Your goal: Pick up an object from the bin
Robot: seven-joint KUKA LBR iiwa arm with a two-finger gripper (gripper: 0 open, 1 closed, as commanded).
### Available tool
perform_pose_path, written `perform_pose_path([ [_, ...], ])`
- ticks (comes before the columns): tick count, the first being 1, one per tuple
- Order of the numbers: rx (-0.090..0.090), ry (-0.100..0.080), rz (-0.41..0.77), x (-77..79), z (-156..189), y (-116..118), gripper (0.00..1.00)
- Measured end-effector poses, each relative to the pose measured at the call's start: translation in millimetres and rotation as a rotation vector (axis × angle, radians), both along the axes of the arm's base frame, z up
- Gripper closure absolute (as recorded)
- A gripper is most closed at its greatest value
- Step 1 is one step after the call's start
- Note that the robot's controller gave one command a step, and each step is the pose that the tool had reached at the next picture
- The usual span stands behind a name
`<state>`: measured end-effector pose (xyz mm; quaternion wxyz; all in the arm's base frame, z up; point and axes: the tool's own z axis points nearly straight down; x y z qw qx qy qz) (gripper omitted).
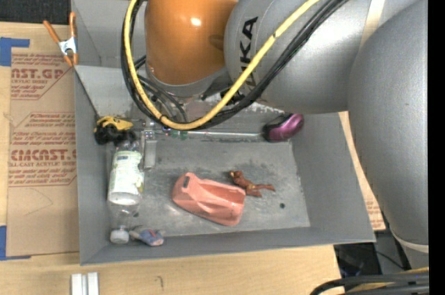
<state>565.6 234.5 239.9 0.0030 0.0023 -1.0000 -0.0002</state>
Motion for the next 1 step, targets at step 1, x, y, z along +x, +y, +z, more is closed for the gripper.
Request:
perform_pose_path([
  [1, 0.002, -0.008, -0.003, 1.7, 5.2, -1.3, 0.0],
])
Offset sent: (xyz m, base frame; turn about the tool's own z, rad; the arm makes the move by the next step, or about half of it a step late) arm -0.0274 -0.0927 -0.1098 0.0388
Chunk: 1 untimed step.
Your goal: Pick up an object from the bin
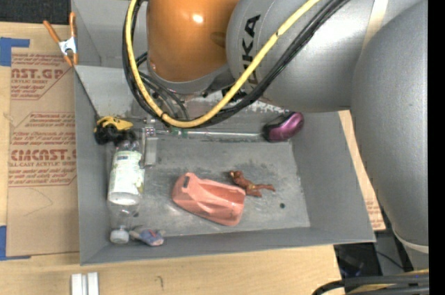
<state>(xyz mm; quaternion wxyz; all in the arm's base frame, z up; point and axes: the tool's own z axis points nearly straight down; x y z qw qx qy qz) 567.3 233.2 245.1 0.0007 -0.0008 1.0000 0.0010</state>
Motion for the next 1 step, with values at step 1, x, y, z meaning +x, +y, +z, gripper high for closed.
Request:
perform_pose_path([
  [1, 0.002, -0.004, -0.015, -14.5, -56.8, -43.8, 0.0],
])
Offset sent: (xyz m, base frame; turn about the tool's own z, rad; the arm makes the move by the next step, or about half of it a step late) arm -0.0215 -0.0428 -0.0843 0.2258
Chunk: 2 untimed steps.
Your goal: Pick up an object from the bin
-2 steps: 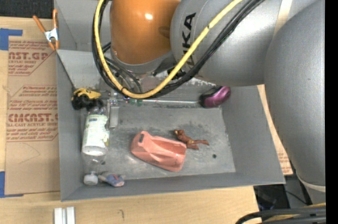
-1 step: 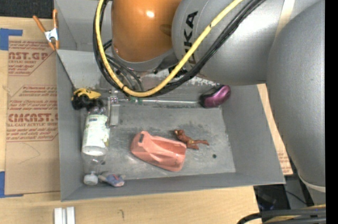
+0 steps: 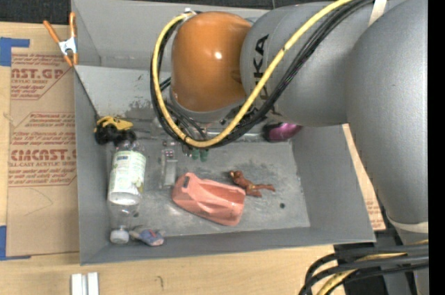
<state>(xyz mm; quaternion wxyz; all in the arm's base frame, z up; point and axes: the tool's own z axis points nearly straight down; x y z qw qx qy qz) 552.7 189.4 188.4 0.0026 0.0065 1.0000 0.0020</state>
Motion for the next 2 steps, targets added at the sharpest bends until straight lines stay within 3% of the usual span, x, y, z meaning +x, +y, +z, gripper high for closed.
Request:
perform_pose_path([
  [1, -0.004, 0.007, -0.193, -5.0, -25.1, -6.3, 0.0],
  [2, -0.001, 0.004, -0.212, -30.3, -46.2, -52.4, 0.0],
])
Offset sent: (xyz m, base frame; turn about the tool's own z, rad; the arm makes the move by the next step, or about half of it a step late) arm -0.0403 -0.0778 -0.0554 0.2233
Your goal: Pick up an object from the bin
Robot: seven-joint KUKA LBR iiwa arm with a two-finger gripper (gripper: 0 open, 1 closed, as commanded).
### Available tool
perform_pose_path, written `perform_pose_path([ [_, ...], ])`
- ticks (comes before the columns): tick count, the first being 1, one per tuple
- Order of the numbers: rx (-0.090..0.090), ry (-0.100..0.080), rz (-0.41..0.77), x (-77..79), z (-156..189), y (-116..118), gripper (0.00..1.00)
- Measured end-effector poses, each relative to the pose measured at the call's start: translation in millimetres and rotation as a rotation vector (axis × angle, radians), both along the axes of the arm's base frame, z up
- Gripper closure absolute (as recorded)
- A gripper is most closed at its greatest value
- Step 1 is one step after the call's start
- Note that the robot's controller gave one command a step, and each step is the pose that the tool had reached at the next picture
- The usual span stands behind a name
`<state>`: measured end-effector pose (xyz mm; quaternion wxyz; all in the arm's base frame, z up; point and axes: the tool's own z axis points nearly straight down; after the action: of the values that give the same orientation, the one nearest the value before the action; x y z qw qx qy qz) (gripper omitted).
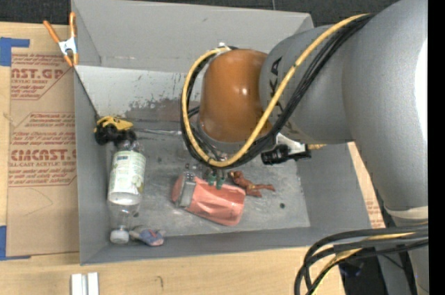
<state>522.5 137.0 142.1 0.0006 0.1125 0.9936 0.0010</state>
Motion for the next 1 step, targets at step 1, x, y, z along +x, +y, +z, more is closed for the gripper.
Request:
perform_pose_path([
  [1, -0.005, 0.003, -0.024, -3.8, 9.6, -24.0, 0.0],
])
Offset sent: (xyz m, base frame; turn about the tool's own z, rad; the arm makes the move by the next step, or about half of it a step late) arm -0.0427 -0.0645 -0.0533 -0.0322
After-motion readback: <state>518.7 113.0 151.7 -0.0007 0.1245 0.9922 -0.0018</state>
